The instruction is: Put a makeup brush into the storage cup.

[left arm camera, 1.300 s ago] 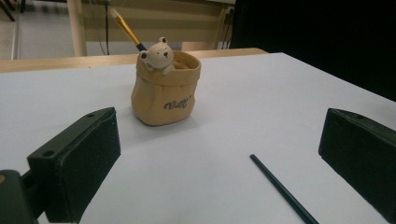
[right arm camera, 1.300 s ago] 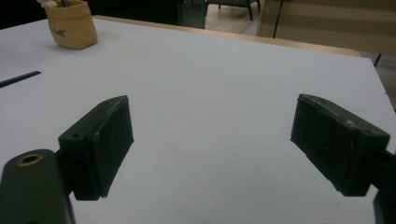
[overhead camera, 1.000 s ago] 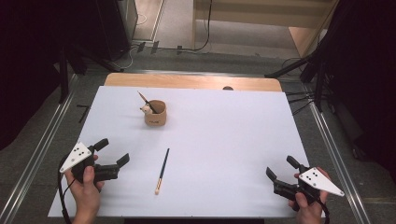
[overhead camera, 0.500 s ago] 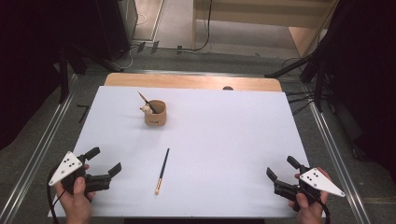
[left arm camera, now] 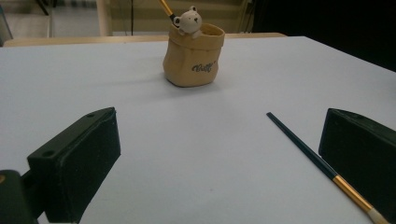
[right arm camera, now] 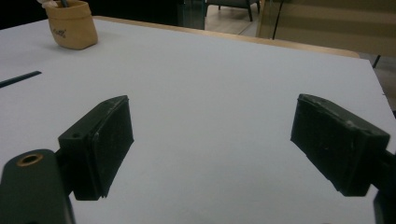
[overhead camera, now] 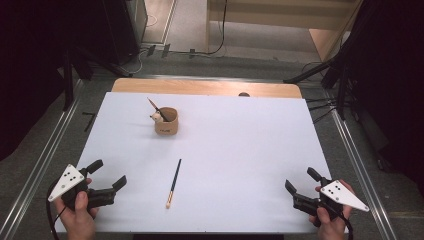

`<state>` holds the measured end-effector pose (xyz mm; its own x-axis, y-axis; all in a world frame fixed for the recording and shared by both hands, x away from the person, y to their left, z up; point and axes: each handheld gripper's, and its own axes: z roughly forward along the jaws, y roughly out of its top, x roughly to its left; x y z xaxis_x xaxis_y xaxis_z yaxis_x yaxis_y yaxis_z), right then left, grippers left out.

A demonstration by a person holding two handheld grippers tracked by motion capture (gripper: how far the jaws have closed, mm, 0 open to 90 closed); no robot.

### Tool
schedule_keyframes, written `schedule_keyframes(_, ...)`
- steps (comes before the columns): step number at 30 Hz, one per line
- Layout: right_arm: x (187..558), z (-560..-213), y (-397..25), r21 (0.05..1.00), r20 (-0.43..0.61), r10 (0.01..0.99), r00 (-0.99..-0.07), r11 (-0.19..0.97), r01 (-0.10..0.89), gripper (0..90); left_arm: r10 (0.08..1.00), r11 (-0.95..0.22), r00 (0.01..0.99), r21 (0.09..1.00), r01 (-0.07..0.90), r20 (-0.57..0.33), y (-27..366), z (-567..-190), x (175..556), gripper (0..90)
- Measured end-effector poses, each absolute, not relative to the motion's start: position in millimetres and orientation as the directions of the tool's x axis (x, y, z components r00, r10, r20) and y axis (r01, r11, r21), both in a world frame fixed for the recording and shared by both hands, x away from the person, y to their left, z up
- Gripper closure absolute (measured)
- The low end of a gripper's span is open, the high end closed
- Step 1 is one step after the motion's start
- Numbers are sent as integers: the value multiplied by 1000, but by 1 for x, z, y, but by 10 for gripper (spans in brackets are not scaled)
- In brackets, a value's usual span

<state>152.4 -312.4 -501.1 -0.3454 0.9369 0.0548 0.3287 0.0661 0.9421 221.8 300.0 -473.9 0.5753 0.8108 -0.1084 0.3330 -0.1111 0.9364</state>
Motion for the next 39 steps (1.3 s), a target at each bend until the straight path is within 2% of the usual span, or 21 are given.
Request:
schedule_keyframes(15, 152, -500, -312, 944, 54, 937, -346, 65, 322, 139, 774, -157, 624, 923, 352, -107, 262, -465, 236, 0)
schedule_keyframes(39, 152, -500, -310, 942, 50, 936, -348, 71, 328, 139, 711, -256, 689, 861, 439, -140, 214, -458, 259, 0)
